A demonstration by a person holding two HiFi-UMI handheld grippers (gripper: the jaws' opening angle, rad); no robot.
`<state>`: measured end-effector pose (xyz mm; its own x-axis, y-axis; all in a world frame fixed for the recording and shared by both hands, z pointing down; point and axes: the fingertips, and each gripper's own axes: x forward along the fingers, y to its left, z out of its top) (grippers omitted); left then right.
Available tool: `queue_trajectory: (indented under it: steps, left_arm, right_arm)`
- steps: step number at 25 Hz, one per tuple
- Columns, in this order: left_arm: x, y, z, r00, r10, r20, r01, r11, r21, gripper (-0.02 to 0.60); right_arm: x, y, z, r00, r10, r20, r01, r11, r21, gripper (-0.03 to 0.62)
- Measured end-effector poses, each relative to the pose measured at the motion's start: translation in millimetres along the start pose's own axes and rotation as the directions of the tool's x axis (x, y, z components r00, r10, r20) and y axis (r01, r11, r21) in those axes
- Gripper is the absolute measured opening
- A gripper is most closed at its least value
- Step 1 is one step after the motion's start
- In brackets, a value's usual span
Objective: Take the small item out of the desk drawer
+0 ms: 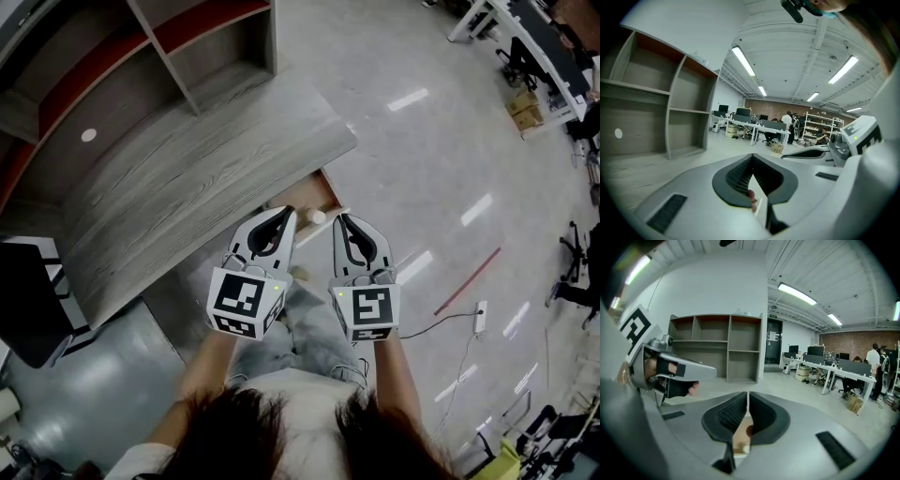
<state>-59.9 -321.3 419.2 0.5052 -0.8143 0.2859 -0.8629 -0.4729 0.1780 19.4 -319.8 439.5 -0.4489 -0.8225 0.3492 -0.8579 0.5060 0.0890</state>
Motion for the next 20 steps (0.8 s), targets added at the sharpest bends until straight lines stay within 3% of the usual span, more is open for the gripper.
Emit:
queue_trajectory:
  steps: [20]
  left_arm:
    - [65, 48, -78, 0.995, 0.088, -0.041, -0.09, 0.994, -0.063, 0.012]
  right_arm:
    - [78, -6, -102, 0.972, 0.167, -0.167, -0.166, 0.986, 0.015, 0.031]
